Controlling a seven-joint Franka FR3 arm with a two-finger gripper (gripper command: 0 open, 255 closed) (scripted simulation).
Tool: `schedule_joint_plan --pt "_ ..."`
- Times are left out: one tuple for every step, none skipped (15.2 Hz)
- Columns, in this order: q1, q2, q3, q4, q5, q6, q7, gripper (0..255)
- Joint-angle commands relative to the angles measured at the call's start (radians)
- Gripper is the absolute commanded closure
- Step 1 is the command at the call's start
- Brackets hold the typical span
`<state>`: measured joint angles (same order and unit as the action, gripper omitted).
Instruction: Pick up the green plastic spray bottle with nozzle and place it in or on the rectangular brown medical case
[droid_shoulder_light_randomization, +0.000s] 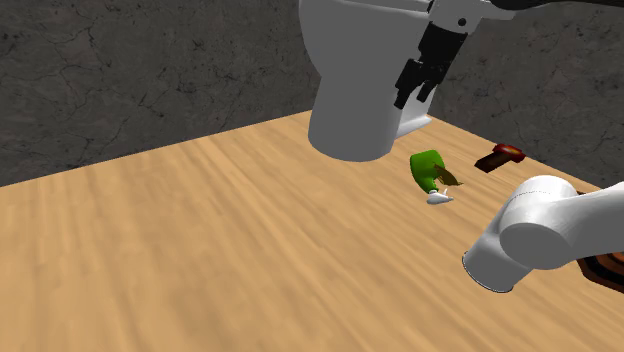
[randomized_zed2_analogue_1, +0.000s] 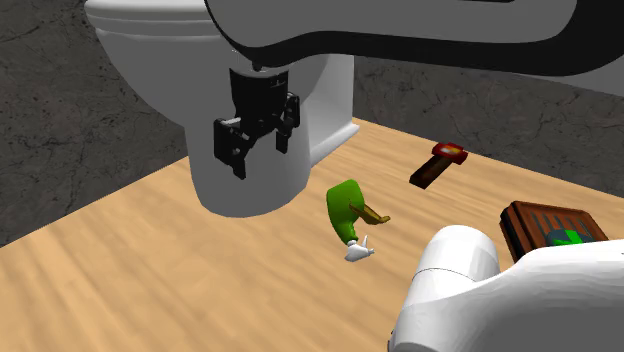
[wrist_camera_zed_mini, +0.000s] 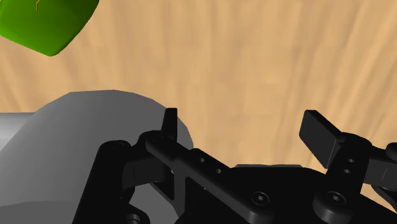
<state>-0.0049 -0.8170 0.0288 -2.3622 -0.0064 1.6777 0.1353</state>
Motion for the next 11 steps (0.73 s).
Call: schedule_joint_plan --pt "0.000 0.000 0.000 0.000 0.000 0.000 0.000 0" --pt "-0.009 0.001 -0.008 -0.024 -0.006 0.011 0.002 0" --pt "-0.019 0.003 -0.017 -0.047 -0.012 0.022 0.003 0" --pt "-0.029 0.005 -0.026 -0.070 -0.019 0.033 0.005 0" --pt "-0.039 0.008 -0.034 -0.092 -0.026 0.044 0.006 0" --pt "-0.049 0.011 -0.043 -0.114 -0.033 0.055 0.008 0" --pt "-0.060 0.014 -0.052 -0.136 -0.040 0.067 0.009 0" --pt "-0.071 0.018 -0.061 -0.158 -0.048 0.078 0.011 0" --pt "-0.082 0.023 -0.070 -0.179 -0.056 0.090 0.012 0" --pt "-0.094 0.028 -0.079 -0.200 -0.064 0.103 0.014 0" --pt "-0.105 0.033 -0.088 -0.220 -0.073 0.115 0.015 0"
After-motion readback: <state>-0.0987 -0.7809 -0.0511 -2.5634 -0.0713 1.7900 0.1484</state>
